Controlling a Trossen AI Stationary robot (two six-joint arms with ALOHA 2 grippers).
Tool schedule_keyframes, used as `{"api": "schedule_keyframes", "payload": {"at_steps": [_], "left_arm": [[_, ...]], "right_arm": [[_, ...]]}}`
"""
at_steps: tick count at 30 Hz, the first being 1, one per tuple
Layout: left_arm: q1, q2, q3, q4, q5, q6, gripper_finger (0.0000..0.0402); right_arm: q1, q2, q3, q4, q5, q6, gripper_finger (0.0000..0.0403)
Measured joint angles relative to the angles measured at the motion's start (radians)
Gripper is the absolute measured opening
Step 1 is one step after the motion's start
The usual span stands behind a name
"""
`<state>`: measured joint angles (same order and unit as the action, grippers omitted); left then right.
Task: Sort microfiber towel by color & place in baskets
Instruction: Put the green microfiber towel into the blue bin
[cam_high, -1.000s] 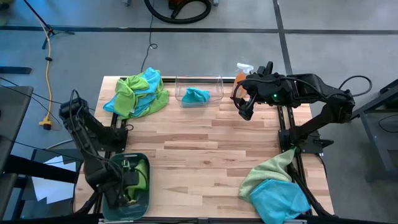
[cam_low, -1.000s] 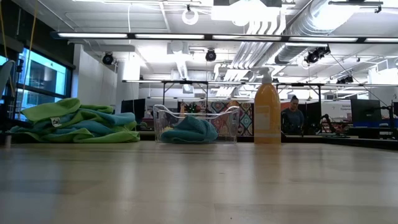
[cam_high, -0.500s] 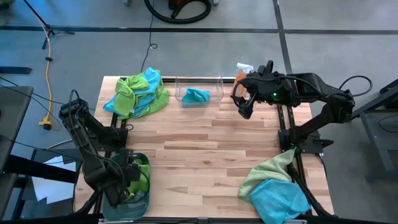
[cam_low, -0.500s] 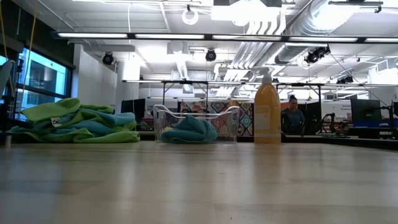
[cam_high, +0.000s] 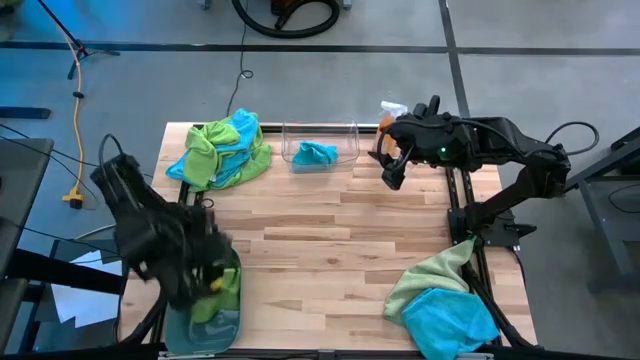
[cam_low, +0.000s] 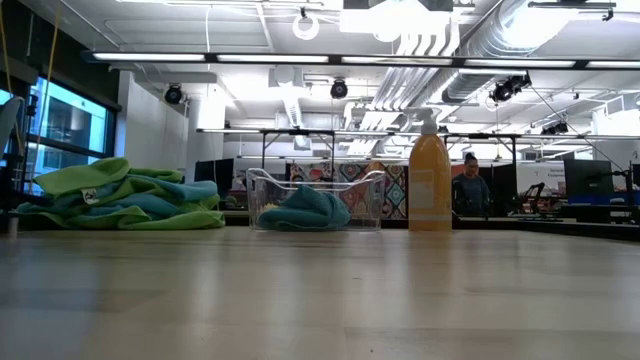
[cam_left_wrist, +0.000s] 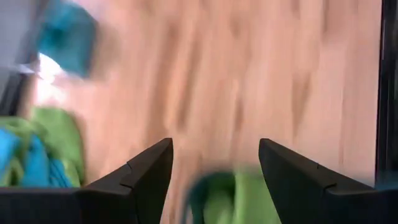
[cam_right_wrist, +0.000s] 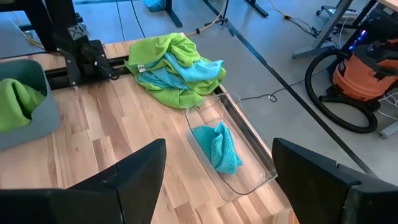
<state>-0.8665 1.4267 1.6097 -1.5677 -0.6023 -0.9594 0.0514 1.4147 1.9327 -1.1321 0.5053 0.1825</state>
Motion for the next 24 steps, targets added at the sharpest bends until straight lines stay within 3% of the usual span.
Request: {"api": "schedule_keyframes", "payload": {"at_steps": [5,8,11,17,24], "left_arm": [[0.151,-0.126,0.040,0.081,-0.234,0.031,0.0224],[0.265,-0.221,-0.006,0.247,-0.280,0.129,0.0224],[0.386,-0.309,-0.116,0.489,-0.197,0.286,0.0224],[0.597,-0.405,-0.446,0.995,0.154,0.417,0.0224],[0.723,-0.408,-0.707,1.348,0.233,0.426,0.0224]], "right_arm": [[-0.027,0.000,0.000,0.000,0.001,0.029,0.0291],[-0.039,0.000,0.000,-0.001,0.001,0.037,0.0291],[-0.041,0.000,0.000,-0.010,0.000,0.034,0.0291],[-0.041,0.000,0.000,-0.078,-0.072,0.019,0.0291],[-0.041,0.000,0.000,-0.156,-0.122,0.020,0.0291]]}}
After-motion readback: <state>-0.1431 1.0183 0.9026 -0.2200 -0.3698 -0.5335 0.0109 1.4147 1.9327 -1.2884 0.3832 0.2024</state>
